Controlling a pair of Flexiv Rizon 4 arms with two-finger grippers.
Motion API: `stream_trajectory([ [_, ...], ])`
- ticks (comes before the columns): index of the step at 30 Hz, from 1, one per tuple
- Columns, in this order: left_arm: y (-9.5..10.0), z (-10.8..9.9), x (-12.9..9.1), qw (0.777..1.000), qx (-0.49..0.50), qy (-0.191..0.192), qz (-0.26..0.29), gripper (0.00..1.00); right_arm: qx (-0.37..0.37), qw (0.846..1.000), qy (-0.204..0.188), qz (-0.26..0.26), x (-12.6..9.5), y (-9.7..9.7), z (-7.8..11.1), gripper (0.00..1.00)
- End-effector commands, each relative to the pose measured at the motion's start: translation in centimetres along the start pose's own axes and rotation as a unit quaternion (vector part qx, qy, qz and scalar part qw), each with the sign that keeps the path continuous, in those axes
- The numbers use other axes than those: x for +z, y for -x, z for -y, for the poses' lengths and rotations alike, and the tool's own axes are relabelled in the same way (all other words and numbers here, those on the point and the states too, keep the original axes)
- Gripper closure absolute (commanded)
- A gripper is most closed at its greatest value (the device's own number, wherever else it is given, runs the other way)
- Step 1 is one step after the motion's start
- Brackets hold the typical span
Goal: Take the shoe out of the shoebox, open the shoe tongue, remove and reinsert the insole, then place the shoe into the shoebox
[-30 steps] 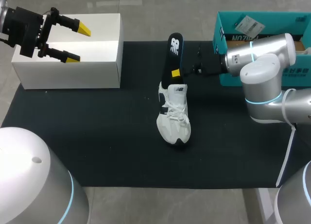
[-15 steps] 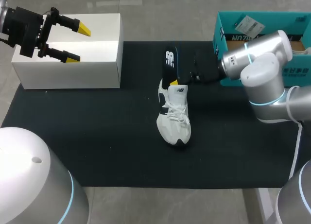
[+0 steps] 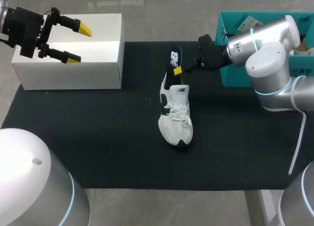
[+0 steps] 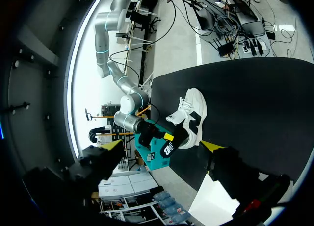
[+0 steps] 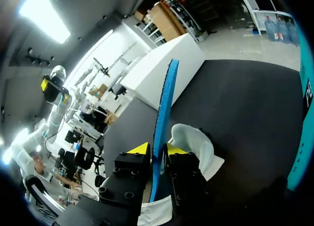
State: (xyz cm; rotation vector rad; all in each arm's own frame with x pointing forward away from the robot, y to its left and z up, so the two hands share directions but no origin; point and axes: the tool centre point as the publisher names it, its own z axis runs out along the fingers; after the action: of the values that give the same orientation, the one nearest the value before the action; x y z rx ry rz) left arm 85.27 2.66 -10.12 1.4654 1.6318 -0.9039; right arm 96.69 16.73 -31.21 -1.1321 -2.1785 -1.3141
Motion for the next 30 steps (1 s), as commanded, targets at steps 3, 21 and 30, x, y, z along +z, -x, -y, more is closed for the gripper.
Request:
stream_trajectory([
  [3, 0.0, -0.1, 0.0, 1.0, 0.0, -0.001, -0.002, 0.0, 0.018, 0.999, -0.03, -0.006, 0.7, 1.2, -0.4, 1.0],
  [21, 0.0, -0.1, 0.0, 1.0, 0.0, -0.001, -0.002, 0.0, 0.104, 0.99, -0.091, -0.025, 2.2, -1.2, 6.5, 0.95],
  [30, 0.0, -0.1, 0.0, 1.0, 0.0, -0.001, -0.002, 0.0, 0.06, 0.994, -0.087, -0.001, 0.8, -0.5, 2.1, 0.38],
])
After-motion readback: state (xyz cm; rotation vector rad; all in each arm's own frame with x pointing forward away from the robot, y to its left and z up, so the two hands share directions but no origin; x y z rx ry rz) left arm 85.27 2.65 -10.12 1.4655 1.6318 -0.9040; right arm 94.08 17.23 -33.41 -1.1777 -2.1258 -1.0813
